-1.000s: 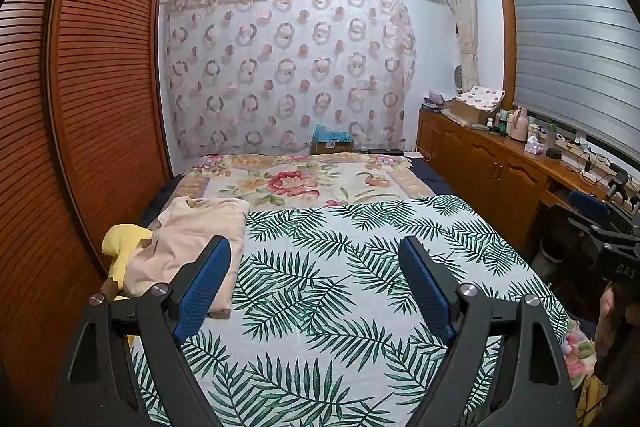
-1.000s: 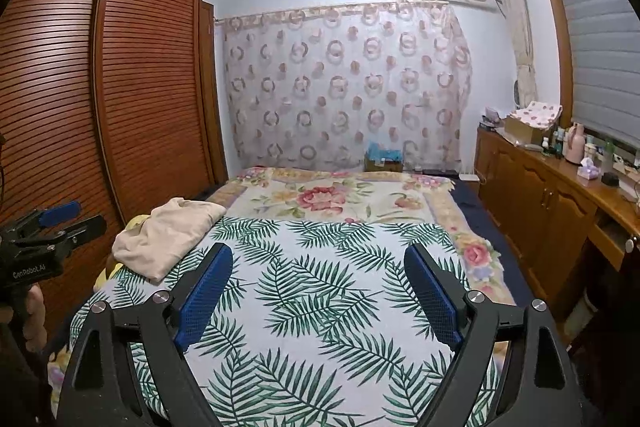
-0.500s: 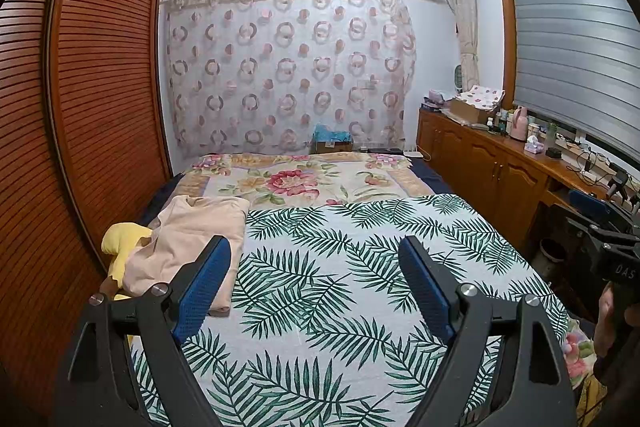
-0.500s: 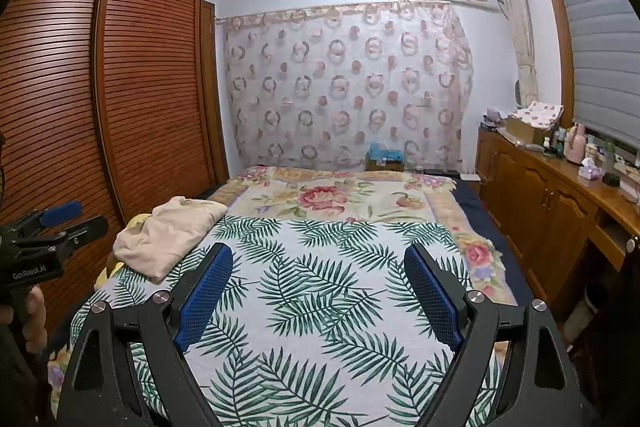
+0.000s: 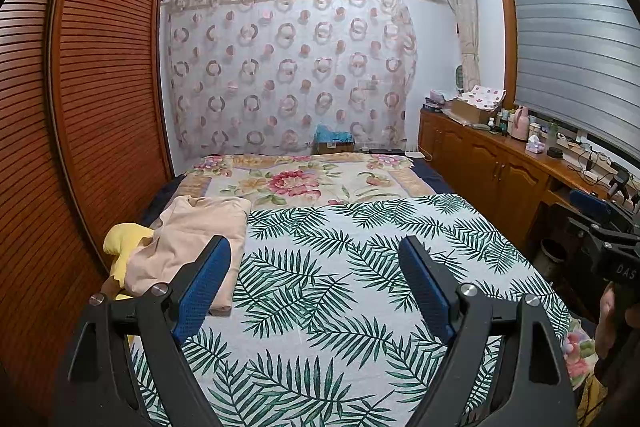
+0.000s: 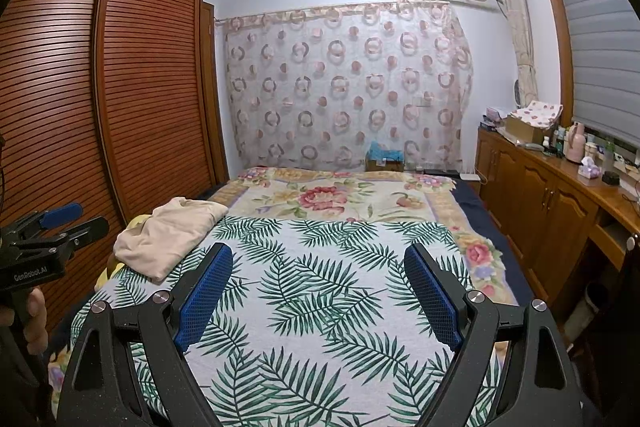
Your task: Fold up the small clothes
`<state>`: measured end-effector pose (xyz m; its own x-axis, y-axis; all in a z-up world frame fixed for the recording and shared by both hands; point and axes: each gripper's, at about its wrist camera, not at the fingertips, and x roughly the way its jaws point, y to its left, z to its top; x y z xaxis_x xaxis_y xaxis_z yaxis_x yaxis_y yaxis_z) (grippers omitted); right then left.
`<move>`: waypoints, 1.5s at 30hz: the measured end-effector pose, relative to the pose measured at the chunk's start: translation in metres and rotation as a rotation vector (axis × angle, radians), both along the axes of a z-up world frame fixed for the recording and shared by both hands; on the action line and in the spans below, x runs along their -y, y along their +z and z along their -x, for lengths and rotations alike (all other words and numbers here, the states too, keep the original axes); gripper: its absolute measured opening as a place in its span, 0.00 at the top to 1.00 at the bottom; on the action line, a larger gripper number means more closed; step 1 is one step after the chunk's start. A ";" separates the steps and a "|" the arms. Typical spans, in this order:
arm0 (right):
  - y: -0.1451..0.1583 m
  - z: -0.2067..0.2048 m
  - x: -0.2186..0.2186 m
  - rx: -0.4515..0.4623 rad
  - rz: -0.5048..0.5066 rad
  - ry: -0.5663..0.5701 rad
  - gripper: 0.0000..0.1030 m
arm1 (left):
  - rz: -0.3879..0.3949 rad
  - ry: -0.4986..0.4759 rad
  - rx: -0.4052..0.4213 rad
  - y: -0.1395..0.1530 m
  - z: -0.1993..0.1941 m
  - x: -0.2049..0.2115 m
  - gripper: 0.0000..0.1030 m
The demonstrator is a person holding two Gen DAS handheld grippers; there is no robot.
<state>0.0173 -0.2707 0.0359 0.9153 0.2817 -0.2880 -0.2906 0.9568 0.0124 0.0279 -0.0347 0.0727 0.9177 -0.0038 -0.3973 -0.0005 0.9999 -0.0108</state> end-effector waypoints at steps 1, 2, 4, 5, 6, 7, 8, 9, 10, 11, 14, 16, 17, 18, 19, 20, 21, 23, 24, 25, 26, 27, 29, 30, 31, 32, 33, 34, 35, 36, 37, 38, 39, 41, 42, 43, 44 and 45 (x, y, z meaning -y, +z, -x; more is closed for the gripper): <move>-0.001 0.000 0.000 0.000 0.000 0.000 0.14 | 0.000 0.000 0.001 0.000 0.000 0.000 0.16; 0.000 0.000 0.000 0.000 0.000 0.000 0.14 | -0.001 0.002 0.001 0.000 0.000 0.001 0.16; 0.000 -0.001 0.001 -0.001 -0.001 0.001 0.14 | -0.003 0.003 0.002 0.000 0.000 0.000 0.16; 0.000 -0.001 0.001 -0.001 -0.001 0.000 0.14 | -0.002 0.003 0.001 -0.001 0.000 0.000 0.16; 0.000 -0.001 0.002 -0.001 -0.002 0.001 0.14 | -0.001 0.002 0.001 -0.001 0.000 0.000 0.16; 0.000 -0.001 0.002 -0.001 -0.003 0.002 0.14 | -0.001 0.002 0.000 -0.001 0.000 0.000 0.16; 0.000 -0.001 0.002 -0.001 -0.003 0.002 0.14 | -0.002 0.003 0.001 -0.001 0.000 0.001 0.16; 0.000 -0.001 0.003 -0.001 -0.003 0.002 0.14 | -0.003 0.003 0.001 -0.001 0.000 0.000 0.16; 0.000 -0.001 0.003 -0.001 -0.003 0.003 0.14 | -0.002 0.003 0.001 -0.001 0.001 0.000 0.16; 0.000 -0.001 0.003 -0.001 -0.004 0.003 0.14 | 0.000 0.003 0.001 -0.001 0.001 0.001 0.16; 0.000 -0.002 0.003 -0.002 -0.003 0.004 0.14 | -0.001 0.004 0.001 -0.001 0.001 0.001 0.16; -0.001 -0.001 0.003 -0.001 -0.003 0.004 0.14 | 0.000 0.003 0.001 -0.001 0.000 0.000 0.16; 0.000 -0.002 0.003 -0.001 -0.003 0.003 0.14 | -0.002 0.003 0.001 -0.001 0.001 0.001 0.16; -0.001 -0.001 0.003 -0.002 -0.003 0.003 0.14 | -0.002 0.003 0.002 -0.001 0.000 0.000 0.16; -0.001 -0.002 0.003 -0.001 -0.003 0.004 0.14 | -0.002 0.003 0.001 -0.001 0.000 0.000 0.16; 0.000 -0.002 0.003 -0.002 -0.003 0.003 0.14 | -0.001 0.003 0.002 -0.001 0.001 0.000 0.16; 0.000 -0.002 0.003 -0.002 -0.002 0.003 0.14 | -0.001 0.003 0.003 -0.001 0.001 0.000 0.16; 0.000 -0.002 0.003 -0.002 -0.003 0.004 0.14 | -0.001 0.003 0.002 -0.001 0.001 0.000 0.16; -0.001 -0.002 0.003 -0.001 -0.003 0.004 0.14 | -0.001 0.002 0.002 -0.001 0.000 0.000 0.16; 0.000 -0.002 0.003 0.000 -0.002 0.003 0.14 | -0.001 0.002 0.001 -0.001 0.000 0.000 0.16; 0.000 -0.002 0.004 0.000 -0.002 0.005 0.14 | -0.001 0.002 0.001 -0.001 0.001 0.001 0.16; 0.000 -0.002 0.004 0.001 -0.003 0.004 0.14 | -0.002 0.001 -0.001 -0.001 0.000 0.000 0.16; -0.001 -0.002 0.004 0.000 -0.005 0.001 0.14 | 0.000 0.003 0.001 -0.001 0.001 0.001 0.16; 0.000 -0.003 0.004 0.000 -0.006 0.000 0.14 | 0.000 0.003 0.001 -0.001 0.001 0.001 0.16; 0.000 -0.003 0.004 0.000 -0.005 -0.001 0.14 | 0.000 0.004 0.002 -0.001 0.001 0.001 0.16; 0.000 -0.003 0.004 0.001 -0.005 -0.001 0.14 | 0.000 0.004 0.002 -0.001 0.001 0.001 0.16; 0.000 -0.003 0.005 0.001 -0.006 -0.002 0.14 | 0.000 0.003 0.001 -0.001 0.001 0.001 0.16; 0.000 -0.003 0.005 0.001 -0.007 -0.001 0.14 | 0.002 0.001 0.000 -0.001 0.001 0.000 0.16; 0.000 -0.003 0.005 0.001 -0.008 -0.001 0.14 | 0.002 0.001 0.001 -0.001 0.001 0.001 0.16; 0.000 -0.002 0.004 0.001 -0.007 -0.002 0.14 | 0.001 0.001 0.003 -0.002 0.002 0.000 0.16; 0.000 -0.002 0.004 0.002 -0.007 -0.001 0.14 | -0.001 0.003 0.003 -0.002 0.001 0.000 0.16; 0.000 -0.002 0.004 0.002 -0.008 0.000 0.14 | 0.000 0.002 0.002 -0.002 0.001 0.000 0.16; 0.000 -0.002 0.004 0.002 -0.008 0.000 0.14 | 0.001 0.002 0.001 -0.002 0.001 0.001 0.16; 0.000 -0.002 0.003 0.003 -0.007 0.000 0.14 | 0.001 0.003 0.002 -0.002 0.002 0.001 0.16; 0.000 -0.003 0.003 0.002 -0.007 0.000 0.14 | 0.001 0.003 0.002 -0.002 0.002 0.000 0.16; 0.000 -0.002 0.003 0.002 -0.008 0.000 0.14 | 0.002 0.003 0.002 -0.002 0.002 0.000 0.16; 0.000 -0.002 0.003 0.003 -0.008 -0.001 0.14 | 0.001 0.003 0.001 -0.002 0.002 0.001 0.16; 0.000 -0.002 0.003 0.003 -0.008 -0.001 0.14 | 0.002 0.003 0.000 -0.002 0.001 0.000 0.16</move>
